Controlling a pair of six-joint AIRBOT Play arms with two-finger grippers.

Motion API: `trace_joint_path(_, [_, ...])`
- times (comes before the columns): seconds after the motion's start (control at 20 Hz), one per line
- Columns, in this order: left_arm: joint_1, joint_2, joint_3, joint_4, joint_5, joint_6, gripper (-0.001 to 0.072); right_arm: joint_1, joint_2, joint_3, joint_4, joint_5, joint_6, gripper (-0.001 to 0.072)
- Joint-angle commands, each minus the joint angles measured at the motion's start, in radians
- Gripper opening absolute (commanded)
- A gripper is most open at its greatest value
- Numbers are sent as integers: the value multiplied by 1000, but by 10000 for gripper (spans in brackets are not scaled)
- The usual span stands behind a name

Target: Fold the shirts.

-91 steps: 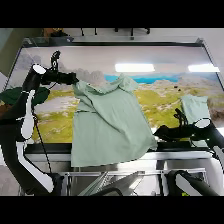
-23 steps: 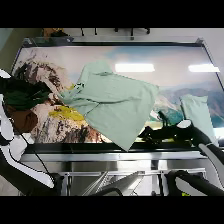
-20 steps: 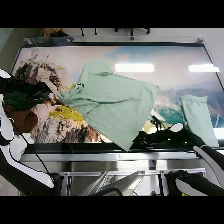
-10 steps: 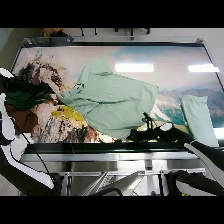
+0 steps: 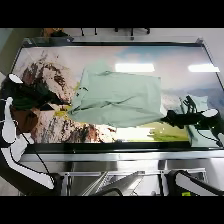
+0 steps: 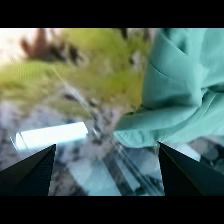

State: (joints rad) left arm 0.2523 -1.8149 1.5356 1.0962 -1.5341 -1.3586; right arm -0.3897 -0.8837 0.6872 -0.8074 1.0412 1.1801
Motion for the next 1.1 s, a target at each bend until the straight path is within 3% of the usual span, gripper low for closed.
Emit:
trace_joint_path(0.0, [-70, 80, -204, 0, 7, 35, 693, -61, -9, 12, -26, 37, -51, 19])
trace_joint_path(0.2, [-148, 229, -404, 2, 70, 41, 693, -61, -9, 12, -26, 41, -62, 19])
trace_joint_path(0.35, [-194, 309, -542, -30, 312, -16, 693, -61, -9, 12, 33, 64, -109, 19])
trace_joint_path(0.5, [-239, 312, -638, -203, 507, -2, 693, -55, -9, 12, 60, 78, -131, 19])
trace_joint_path(0.6, [-263, 284, -652, -220, 588, -2, 692, -55, -9, 12, 63, 87, -134, 19])
trace_joint_path(0.7, [-259, 261, -631, -225, 602, -2, 689, -56, -9, 12, 63, 87, -138, 19])
trace_joint_path(0.75, [-250, 259, -620, -225, 599, -2, 579, -56, -9, 12, 63, 87, -138, 20])
trace_joint_path(0.8, [-238, 264, -614, -225, 594, -2, 529, -56, -9, 12, 63, 85, -138, 19])
trace_joint_path(1.05, [-183, 282, -613, -224, 496, 30, 528, -56, -9, 12, 63, 85, -146, 19])
